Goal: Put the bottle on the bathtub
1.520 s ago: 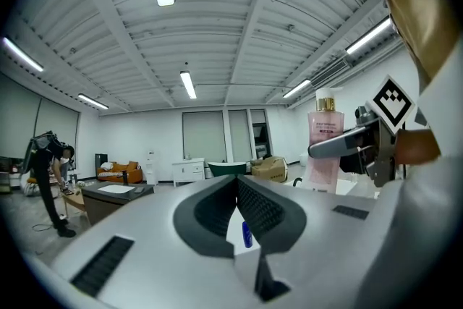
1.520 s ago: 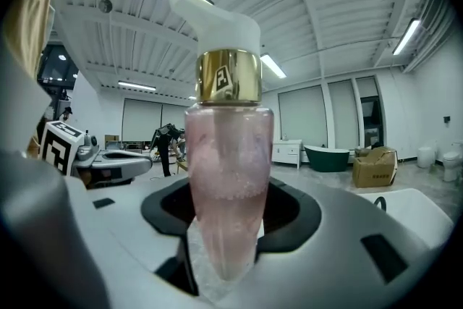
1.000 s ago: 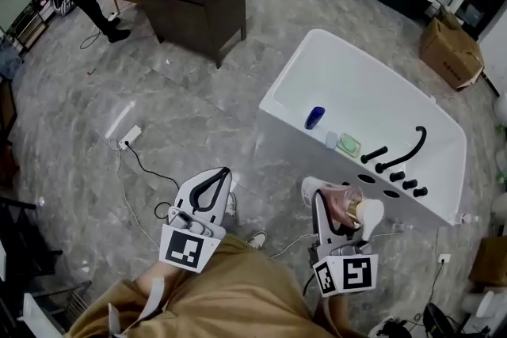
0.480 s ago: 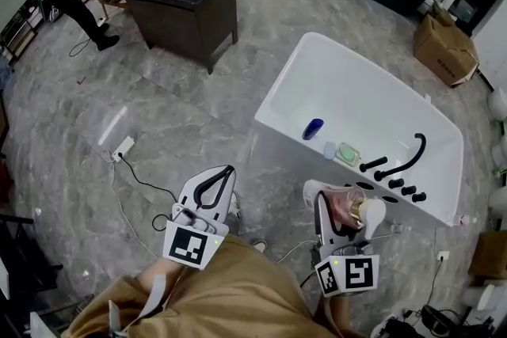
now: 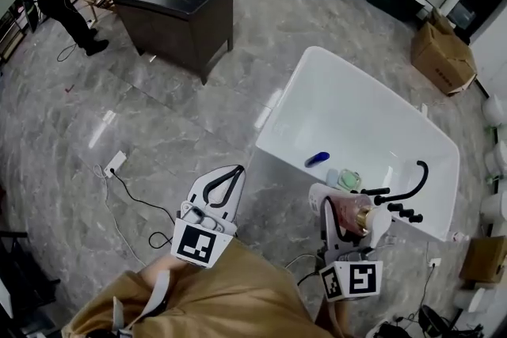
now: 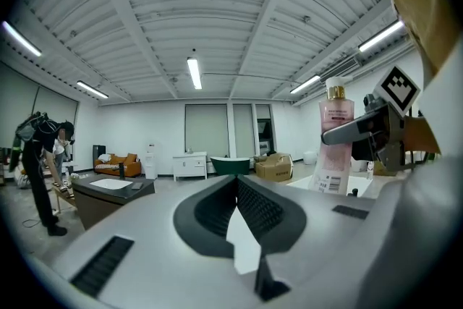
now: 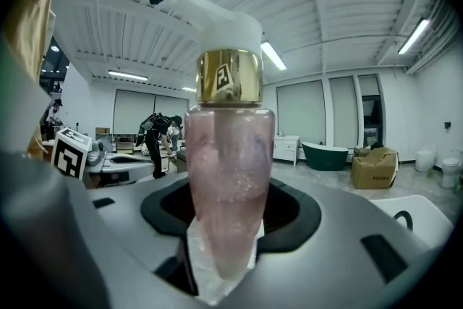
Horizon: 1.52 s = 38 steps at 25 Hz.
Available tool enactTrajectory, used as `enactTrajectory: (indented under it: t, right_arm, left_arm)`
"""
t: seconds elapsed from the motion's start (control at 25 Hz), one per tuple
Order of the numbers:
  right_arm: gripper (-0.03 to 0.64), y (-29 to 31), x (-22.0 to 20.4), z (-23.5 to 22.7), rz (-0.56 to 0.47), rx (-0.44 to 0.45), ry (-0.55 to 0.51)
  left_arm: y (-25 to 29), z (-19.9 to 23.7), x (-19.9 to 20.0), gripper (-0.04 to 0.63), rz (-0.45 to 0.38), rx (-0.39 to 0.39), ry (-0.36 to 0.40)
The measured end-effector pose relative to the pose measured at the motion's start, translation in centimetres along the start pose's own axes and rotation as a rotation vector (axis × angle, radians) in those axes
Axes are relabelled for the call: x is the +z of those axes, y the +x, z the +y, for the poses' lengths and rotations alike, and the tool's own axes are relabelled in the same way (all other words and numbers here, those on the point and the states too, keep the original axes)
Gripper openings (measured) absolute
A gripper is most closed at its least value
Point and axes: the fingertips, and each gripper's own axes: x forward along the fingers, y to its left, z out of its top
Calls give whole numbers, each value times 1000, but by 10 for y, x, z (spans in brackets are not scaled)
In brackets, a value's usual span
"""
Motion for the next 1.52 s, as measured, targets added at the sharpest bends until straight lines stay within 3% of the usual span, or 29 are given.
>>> enactTrajectory:
  t: [0.24, 0.56, 0.88, 1.12, 1.52]
  right_arm:
    - [232, 38, 10, 4, 17, -56, -7]
    - [232, 58, 12, -4, 30, -77, -22]
    - [232, 93, -2, -20, 42, -3, -31]
    - [232, 122, -13, -34, 38, 25, -54]
    - [232, 169, -52, -34, 64, 57, -87]
  left_arm:
    - [38, 31, -3, 6, -18, -72, -18]
    - [64, 35, -6, 6, -26, -108, -25]
    - [81, 29, -12, 6, 18, -54, -22]
    - [93, 30, -3, 6, 35, -34, 33]
    - [118, 51, -27, 6, 93, 1, 84]
